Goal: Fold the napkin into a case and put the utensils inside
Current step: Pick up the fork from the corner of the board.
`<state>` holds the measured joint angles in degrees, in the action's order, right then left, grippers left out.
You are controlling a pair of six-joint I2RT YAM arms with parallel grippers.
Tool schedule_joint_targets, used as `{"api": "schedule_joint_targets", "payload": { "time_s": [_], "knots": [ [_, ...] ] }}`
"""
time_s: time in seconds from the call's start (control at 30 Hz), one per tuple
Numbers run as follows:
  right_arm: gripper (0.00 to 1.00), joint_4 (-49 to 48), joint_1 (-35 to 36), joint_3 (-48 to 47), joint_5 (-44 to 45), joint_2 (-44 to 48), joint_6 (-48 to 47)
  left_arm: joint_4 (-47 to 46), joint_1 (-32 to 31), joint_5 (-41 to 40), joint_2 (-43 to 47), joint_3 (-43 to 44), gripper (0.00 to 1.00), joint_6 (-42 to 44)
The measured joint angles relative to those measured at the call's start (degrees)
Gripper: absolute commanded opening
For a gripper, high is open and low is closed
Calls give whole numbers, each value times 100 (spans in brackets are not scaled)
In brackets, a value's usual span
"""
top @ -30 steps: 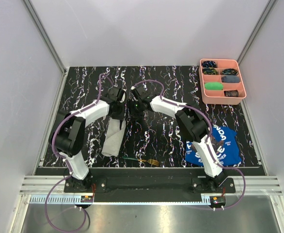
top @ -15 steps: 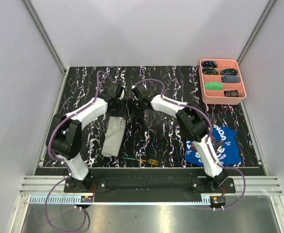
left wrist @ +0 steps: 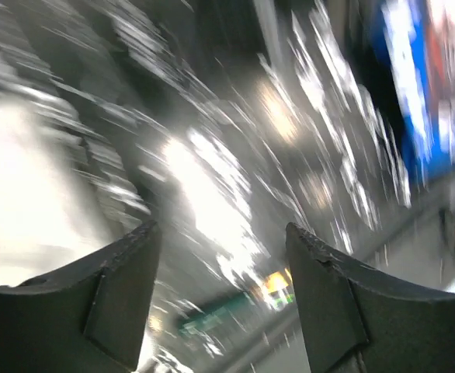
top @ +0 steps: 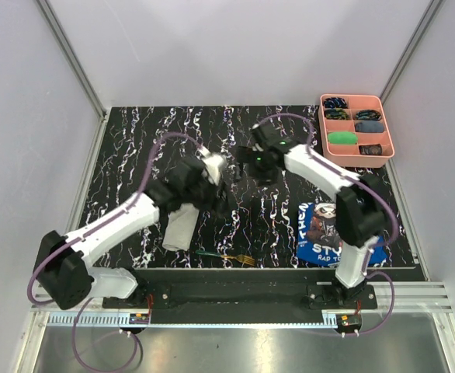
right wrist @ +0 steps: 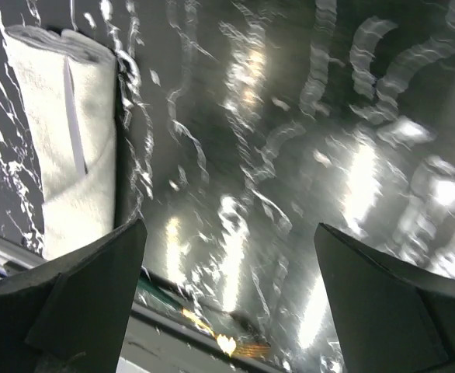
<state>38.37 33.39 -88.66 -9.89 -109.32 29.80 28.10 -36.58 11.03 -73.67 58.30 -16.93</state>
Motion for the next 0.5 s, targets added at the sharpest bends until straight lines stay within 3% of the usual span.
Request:
{"api": "schedule_joint_targets", "payload": {
  "time_s": [0.17, 0.5],
  "knots": [
    [100, 85, -299, 1239, -9, 1419, -48, -133, -1622, 114, -208, -684, 70, 92],
    [100, -33, -614, 3171, -492, 2710, -57, -367, -2577, 105, -1318, -684, 70, 734]
  ]
}}
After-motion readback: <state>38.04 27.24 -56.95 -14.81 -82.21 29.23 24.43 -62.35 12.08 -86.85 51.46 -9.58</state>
